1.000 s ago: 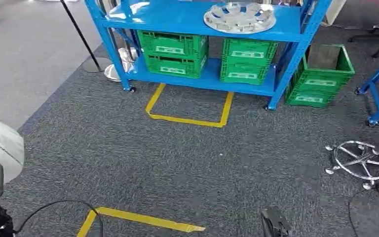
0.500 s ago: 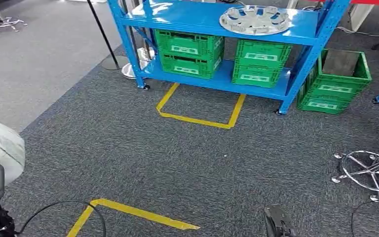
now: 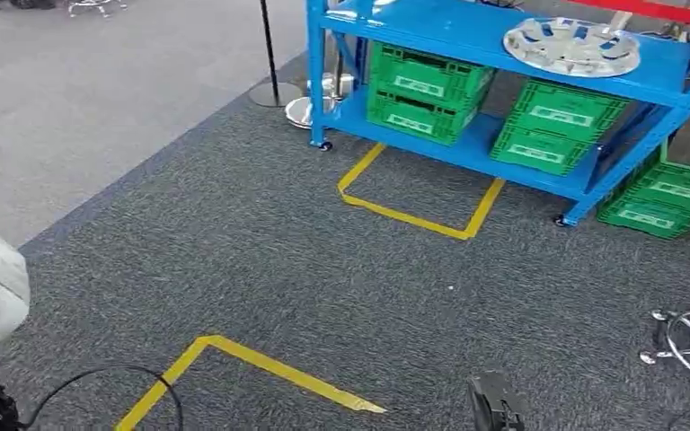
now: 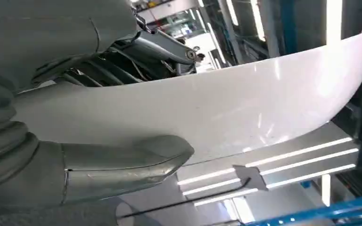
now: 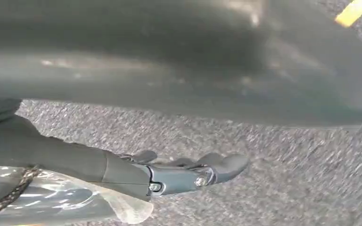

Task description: Take the parts from the cabinet and place them on the table.

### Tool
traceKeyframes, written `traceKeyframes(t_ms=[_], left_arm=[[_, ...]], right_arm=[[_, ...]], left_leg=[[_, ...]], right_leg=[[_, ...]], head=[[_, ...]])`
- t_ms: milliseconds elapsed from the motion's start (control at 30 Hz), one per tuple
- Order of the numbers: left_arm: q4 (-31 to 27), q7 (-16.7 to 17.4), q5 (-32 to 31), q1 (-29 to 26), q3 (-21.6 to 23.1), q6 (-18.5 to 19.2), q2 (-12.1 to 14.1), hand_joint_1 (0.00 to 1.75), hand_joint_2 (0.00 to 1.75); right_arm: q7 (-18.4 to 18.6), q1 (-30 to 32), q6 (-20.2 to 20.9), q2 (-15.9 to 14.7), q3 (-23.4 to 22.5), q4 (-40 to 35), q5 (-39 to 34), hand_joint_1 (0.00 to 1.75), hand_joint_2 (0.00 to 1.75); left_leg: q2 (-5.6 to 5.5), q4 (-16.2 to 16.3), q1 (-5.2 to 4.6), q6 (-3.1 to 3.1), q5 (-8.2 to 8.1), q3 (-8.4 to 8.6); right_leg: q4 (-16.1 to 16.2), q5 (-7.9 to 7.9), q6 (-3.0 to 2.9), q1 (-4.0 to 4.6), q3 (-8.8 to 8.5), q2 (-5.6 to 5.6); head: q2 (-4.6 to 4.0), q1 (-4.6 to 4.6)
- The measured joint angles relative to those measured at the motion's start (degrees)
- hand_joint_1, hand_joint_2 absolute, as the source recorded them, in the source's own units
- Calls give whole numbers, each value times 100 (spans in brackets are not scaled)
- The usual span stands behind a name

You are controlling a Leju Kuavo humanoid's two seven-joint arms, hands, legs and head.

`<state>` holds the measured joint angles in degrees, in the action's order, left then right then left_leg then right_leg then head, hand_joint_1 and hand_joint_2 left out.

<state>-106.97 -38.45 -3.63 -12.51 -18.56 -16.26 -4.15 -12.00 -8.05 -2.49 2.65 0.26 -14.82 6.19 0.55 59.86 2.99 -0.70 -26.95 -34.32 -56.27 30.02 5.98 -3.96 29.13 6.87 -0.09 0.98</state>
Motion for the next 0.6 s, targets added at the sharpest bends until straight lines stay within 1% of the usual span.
traceKeyframes(t_ms=[33, 67, 100, 133, 167, 200, 233, 267, 300, 333, 367, 400, 433, 467, 500, 533, 567, 600], left_arm=[[0, -4, -2, -5, -2, 0, -7, 175, 175], [0, 0, -4, 7, -4, 0, -7, 175, 175], [0, -4, -7, 16, -4, 0, -7, 175, 175], [0, -2, -7, 17, -4, 0, -7, 175, 175], [0, -2, -7, 6, -4, 0, -7, 175, 175], [0, -2, -7, 5, -4, 0, -7, 175, 175], [0, -2, -7, 8, -4, 0, -7, 175, 175], [0, -2, -7, 6, -4, 0, -9, 175, 175], [0, -2, -7, 8, -4, 0, -9, 175, 175], [2, -2, -7, 9, -7, 0, -15, 175, 175], [4, 2, -4, 41, -7, 0, -20, 175, 175], [7, -2, -7, 43, -9, 0, -20, 175, 175], [7, -2, -4, 30, -11, 0, -22, 175, 175], [7, 0, -2, 3, -13, 0, -22, 175, 175], [-4, 0, -2, -8, -24, 0, -13, 175, 175], [0, -4, -4, -3, -24, 0, -13, 175, 175], [0, -4, -9, 32, -20, 0, -4, 175, 175], [0, -2, -4, 52, -20, -2, -2, 175, 175]], right_arm=[[0, -7, 0, -24, 0, 0, -2, 0, 0], [0, -7, 0, -24, 0, 0, 0, 0, 0], [0, 4, 0, -22, 2, 0, -2, 0, 0], [0, 19, 0, -22, 0, 0, -2, 0, 0], [0, 31, 0, -22, 0, 0, 0, 0, 0], [2, 34, 0, -22, 0, 0, -2, 0, 0], [0, 30, 0, -22, 0, 0, 0, 0, 0], [0, 20, 0, -22, 0, 0, 0, 0, 0], [0, 10, 0, -22, 0, 0, 0, 0, 0], [0, 1, -2, -40, 0, 0, -2, 0, 0], [-2, 5, -2, -44, 4, 0, 0, 0, 0], [4, 4, -9, -55, 2, 0, 0, 0, 0], [2, 4, -9, -55, 2, 0, 0, 0, 0], [0, 0, -9, -50, 2, 0, 0, 0, 0], [0, -4, -4, 18, 4, -9, -2, 0, 0], [-2, -6, -4, -7, 2, -9, -2, 0, 0], [-2, -1, -7, -7, 2, -9, 0, 0, 0], [0, 11, -7, -7, 0, -7, 0, 0, 0]], left_leg=[[-28, -9, -31, 33, 17, -3], [-95, -20, -54, 64, 36, -10], [-159, -26, -91, 104, 39, -23], [-225, -26, -136, 145, 39, -34], [-316, -26, -196, 178, 38, -35], [-397, -26, -243, 195, 35, -29], [-483, -25, -289, 216, 35, -17], [-565, -25, -336, 238, 27, 7], [-640, -28, -372, 250, 21, 31], [-680, -33, -346, 271, 16, 26], [-790, -7, -412, 270, 16, 5], [-849, -9, -386, 265, 29, -30], [-922, -31, -364, 232, 55, -47], [-998, -47, -359, 209, 70, -53], [-938, -18, -397, 209, 41, -45], [-534, 78, -426, 151, -48, -80], [-295, 337, -401, 82, -231, -199], [-183, 751, -356, 24, -442, -400]], right_leg=[[-199, 212, -51, -5, 64, -276], [-598, 454, -108, 46, 250, -464], [-1150, 697, -159, 110, 522, -577], [-1653, 868, -214, 167, 793, -627], [-1954, 903, -289, 226, 992, -658], [-1931, 786, -384, 290, 1034, -679], [-1690, 568, -493, 359, 970, -704], [-1264, 267, -617, 441, 808, -758], [-769, -56, -754, 528, 615, -893], [-451, -197, -886, 592, 519, -1188], [-333, -184, -924, 547, 414, -1222], [-272, -144, -856, 564, 375, -1178], [-273, -147, -854, 563, 376, -1111], [-225, -156, -851, 562, 348, -1046], [-94, -204, -806, 493, 280, -934], [-39, -215, -795, 490, 221, -868], [-21, -202, -816, 490, 190, -783], [-21, -195, -807, 490, 178, -697]], head=[[0, 4], [0, -6], [0, -15], [0, -15], [0, -15], [0, -9], [0, -13], [0, -13], [0, -13], [0, -4], [0, 20], [0, 7], [0, 16], [0, 2], [0, 16], [0, 31], [0, 44], [0, 44]])
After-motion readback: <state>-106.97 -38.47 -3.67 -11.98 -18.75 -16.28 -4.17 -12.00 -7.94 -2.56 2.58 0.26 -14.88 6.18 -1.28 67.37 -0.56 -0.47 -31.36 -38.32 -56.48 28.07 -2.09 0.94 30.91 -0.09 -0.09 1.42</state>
